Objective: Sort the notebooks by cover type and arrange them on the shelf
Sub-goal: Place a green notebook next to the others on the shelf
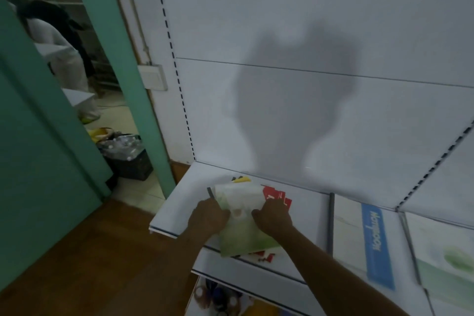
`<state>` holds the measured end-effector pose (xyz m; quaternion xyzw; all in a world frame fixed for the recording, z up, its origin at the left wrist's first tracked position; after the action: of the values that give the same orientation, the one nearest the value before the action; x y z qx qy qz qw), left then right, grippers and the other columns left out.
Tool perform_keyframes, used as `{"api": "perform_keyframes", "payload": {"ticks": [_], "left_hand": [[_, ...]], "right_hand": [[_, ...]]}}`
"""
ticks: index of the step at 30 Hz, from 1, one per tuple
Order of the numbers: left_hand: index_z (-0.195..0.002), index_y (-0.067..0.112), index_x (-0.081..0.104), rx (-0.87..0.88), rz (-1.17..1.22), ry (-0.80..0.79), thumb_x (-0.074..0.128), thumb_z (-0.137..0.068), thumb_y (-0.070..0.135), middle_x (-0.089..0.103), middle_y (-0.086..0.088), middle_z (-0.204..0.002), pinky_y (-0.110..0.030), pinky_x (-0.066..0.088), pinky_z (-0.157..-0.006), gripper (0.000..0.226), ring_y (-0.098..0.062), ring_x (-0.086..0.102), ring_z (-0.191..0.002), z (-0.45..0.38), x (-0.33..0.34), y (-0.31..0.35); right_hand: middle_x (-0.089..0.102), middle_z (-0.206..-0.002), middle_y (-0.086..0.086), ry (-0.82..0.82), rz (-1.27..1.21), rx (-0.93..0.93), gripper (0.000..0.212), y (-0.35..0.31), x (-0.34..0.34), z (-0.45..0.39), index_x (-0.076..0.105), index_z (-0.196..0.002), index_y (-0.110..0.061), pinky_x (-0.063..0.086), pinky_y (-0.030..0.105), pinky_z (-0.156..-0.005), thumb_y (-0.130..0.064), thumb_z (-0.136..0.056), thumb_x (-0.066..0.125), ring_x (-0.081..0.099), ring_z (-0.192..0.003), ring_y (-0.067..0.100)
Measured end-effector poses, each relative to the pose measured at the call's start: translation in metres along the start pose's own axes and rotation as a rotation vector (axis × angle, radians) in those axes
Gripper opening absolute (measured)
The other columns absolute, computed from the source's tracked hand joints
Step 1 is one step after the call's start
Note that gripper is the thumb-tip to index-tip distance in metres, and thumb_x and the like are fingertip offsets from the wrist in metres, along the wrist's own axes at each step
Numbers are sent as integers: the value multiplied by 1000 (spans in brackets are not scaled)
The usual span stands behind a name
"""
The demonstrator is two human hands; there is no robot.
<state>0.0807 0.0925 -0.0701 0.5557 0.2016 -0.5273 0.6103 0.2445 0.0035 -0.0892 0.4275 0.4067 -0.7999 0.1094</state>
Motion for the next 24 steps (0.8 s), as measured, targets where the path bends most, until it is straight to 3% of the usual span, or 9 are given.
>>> {"api": "perform_keyframes", "payload": {"ticks": [5, 11, 15, 18, 22, 24], "left_hand": [[-119, 10, 58, 40, 132, -44, 65, -86, 37, 65, -9, -117, -23, 44, -75, 43, -25, 62, -107, 4, 7, -4], [-109, 9, 61, 32, 214, -50, 73, -78, 35, 66, -9, -107, -24, 47, -70, 43, -25, 64, -99, 1, 5, -20], [-111, 4, 60, 21, 331, -65, 80, -70, 35, 66, -12, -108, -32, 54, -76, 55, -29, 65, -98, 1, 6, -13], [-114, 3, 51, 99, 463, -127, 70, -82, 24, 61, -12, -112, -36, 54, -81, 43, -29, 62, -99, 11, 14, 20], [-112, 13, 38, 317, 581, -236, 56, -93, 14, 55, -6, -108, -25, 42, -64, 26, -18, 55, -89, 49, 34, 94], [-112, 14, 39, 395, 619, -306, 55, -94, 13, 55, -2, -104, -23, 40, -62, 24, -15, 54, -85, 76, 53, 135]], "right_hand": [[42, -135, 16, 117, 7, 154, 50, 0, 9, 9, 48, -125, -6, 43, 41, -100, -35, -85, 57, 44, -121, 30], [47, -125, 14, 202, -57, 217, 49, 3, 19, 27, 48, -122, -4, 44, 38, -97, -33, -84, 57, 47, -114, 29], [52, -122, 14, 238, -207, 296, 49, 17, 17, 35, 48, -121, -2, 46, 37, -96, -36, -86, 54, 52, -110, 30], [55, -119, 14, 321, -298, 348, 47, 39, 1, 48, 53, -117, -4, 48, 41, -95, -41, -88, 49, 56, -103, 29], [52, -122, 16, 491, -336, 434, 48, 89, -50, 82, 51, -122, -6, 40, 37, -94, -43, -91, 44, 51, -110, 31], [52, -120, 16, 533, -294, 443, 41, 120, -83, 103, 51, -120, -10, 39, 35, -90, -40, -94, 41, 50, -109, 32]]}}
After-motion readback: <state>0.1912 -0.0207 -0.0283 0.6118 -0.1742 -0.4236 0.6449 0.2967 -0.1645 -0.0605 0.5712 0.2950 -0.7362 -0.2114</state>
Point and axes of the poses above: each hand's wrist, its own z-axis away from the middle knuckle, its own x-axis out of the palm, y = z × x, the point moved 9 cm from there along -z, towards the middle knuckle
